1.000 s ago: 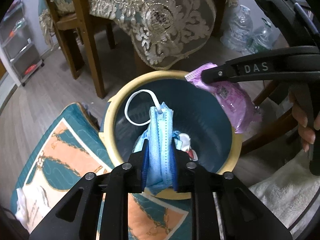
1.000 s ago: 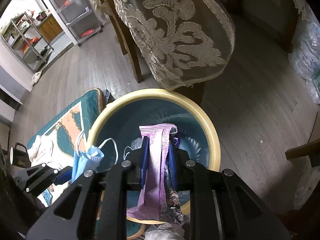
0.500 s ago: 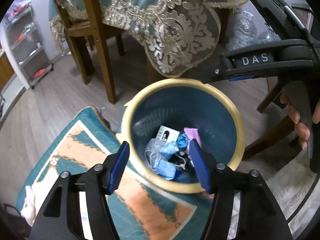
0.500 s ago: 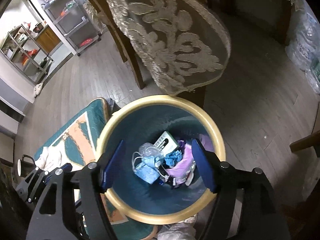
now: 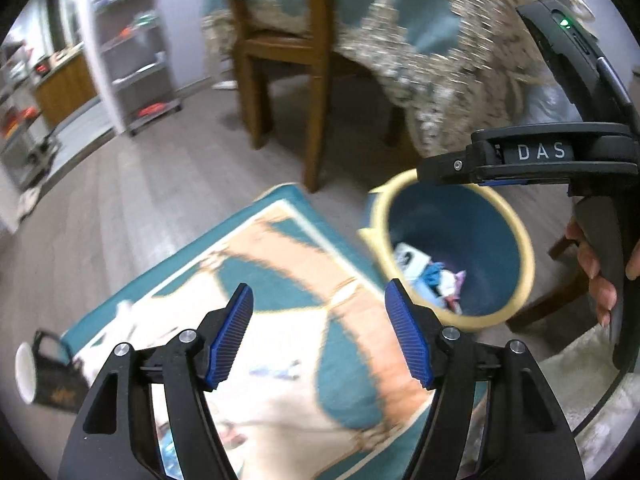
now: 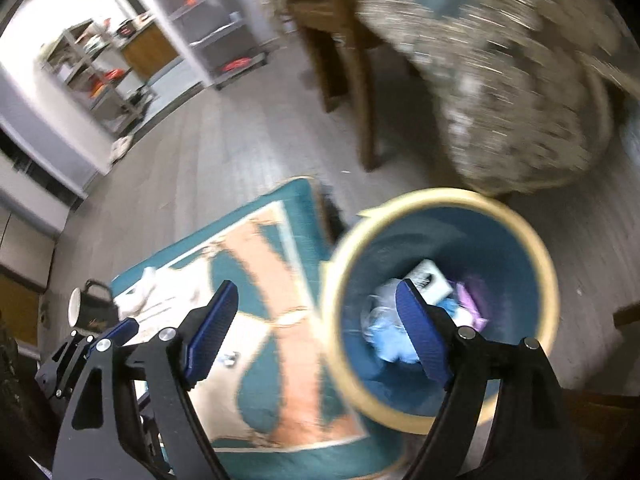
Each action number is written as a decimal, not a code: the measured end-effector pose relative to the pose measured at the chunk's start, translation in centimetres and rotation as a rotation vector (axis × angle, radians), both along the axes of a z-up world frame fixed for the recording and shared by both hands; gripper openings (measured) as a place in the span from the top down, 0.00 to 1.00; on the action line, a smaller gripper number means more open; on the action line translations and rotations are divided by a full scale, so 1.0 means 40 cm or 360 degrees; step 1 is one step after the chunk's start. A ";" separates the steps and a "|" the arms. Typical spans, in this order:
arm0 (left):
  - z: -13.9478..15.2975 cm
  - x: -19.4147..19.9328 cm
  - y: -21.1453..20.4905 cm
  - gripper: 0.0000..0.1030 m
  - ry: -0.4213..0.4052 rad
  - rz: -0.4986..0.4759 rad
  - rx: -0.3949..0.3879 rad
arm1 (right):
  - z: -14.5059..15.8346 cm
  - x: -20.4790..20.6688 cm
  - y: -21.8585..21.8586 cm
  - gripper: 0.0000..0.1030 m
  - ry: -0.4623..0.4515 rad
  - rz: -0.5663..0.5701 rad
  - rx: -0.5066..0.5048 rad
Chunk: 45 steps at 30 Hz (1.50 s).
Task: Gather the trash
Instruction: 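Move both open tools back over the cushion toward the tissues and foil packet, then grasp the white tissue with the left tool while the right tool grasps the foil packet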
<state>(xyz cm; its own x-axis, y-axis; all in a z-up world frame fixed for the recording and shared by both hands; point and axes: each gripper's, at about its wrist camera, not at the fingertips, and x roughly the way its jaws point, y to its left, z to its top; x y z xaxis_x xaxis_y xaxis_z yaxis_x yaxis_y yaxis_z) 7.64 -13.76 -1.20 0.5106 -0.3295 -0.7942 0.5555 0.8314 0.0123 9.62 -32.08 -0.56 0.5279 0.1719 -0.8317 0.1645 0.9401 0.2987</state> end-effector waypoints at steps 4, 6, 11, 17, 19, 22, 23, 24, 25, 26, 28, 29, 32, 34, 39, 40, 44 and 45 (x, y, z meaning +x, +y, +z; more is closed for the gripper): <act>0.012 0.006 0.127 0.32 0.0019 0.0156 -0.0016 | -0.006 0.038 0.127 0.22 -0.0015 0.0163 -0.0071; 0.015 0.010 0.192 0.32 0.0018 0.0230 -0.0014 | -0.025 0.053 0.168 0.22 0.0008 0.0208 -0.0101; 0.000 0.060 0.352 0.33 0.0021 0.0425 0.0053 | -0.083 0.091 0.249 0.22 0.0090 0.0294 -0.0115; -0.061 0.140 0.459 0.32 0.0055 0.0546 0.0161 | -0.157 0.114 0.329 0.23 0.0125 0.0497 -0.0274; -0.101 0.173 0.471 0.33 0.0087 0.0550 0.0221 | -0.195 0.119 0.341 0.23 0.0166 0.0539 -0.0262; -0.152 0.213 0.482 0.33 0.0156 0.0558 0.0252 | -0.251 0.122 0.359 0.23 0.0239 0.0580 -0.0267; -0.164 0.223 0.485 0.33 0.0170 0.0561 0.0262 | -0.263 0.121 0.367 0.23 0.0253 0.0597 -0.0268; -0.177 0.235 0.486 0.33 0.0185 0.0563 0.0276 | -0.281 0.121 0.381 0.23 0.0272 0.0626 -0.0268; -0.196 0.251 0.486 0.33 0.0211 0.0565 0.0293 | -0.296 0.120 0.394 0.23 0.0291 0.0658 -0.0273; -0.213 0.266 0.487 0.33 0.0235 0.0569 0.0311 | -0.309 0.119 0.407 0.24 0.0306 0.0692 -0.0276; -0.245 0.287 0.492 0.33 0.0276 0.0579 0.0342 | -0.336 0.115 0.440 0.26 0.0334 0.0784 -0.0291; -0.258 0.296 0.496 0.33 0.0293 0.0577 0.0350 | -0.347 0.113 0.454 0.29 0.0344 0.0829 -0.0301; -0.289 0.314 0.493 0.38 0.0337 0.0546 0.0375 | -0.377 0.106 0.481 0.36 0.0379 0.0922 -0.0361; -0.303 0.319 0.485 0.40 0.0347 0.0523 0.0414 | -0.384 0.106 0.487 0.41 0.0363 0.0944 -0.0410; -0.304 0.329 0.486 0.66 0.0328 0.0550 0.0459 | -0.386 0.098 0.491 0.67 0.0355 0.0960 -0.0465; -0.304 0.330 0.489 0.72 0.0332 0.0562 0.0466 | -0.386 0.094 0.493 0.74 0.0350 0.0969 -0.0490; -0.295 0.342 0.506 0.98 0.0325 0.0597 0.0471 | -0.387 0.082 0.484 0.83 0.0344 0.0975 -0.0526; -0.289 0.342 0.512 0.99 0.0330 0.0600 0.0448 | -0.385 0.079 0.476 0.90 0.0351 0.0963 -0.0513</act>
<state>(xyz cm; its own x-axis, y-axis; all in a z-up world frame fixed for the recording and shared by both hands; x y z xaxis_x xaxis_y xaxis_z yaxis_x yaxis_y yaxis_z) 21.30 6.72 -12.76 0.3749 0.0885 -0.9228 0.2324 0.9547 0.1860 12.77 -13.05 -15.96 0.2314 0.1091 -0.9667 -0.3887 0.9213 0.0109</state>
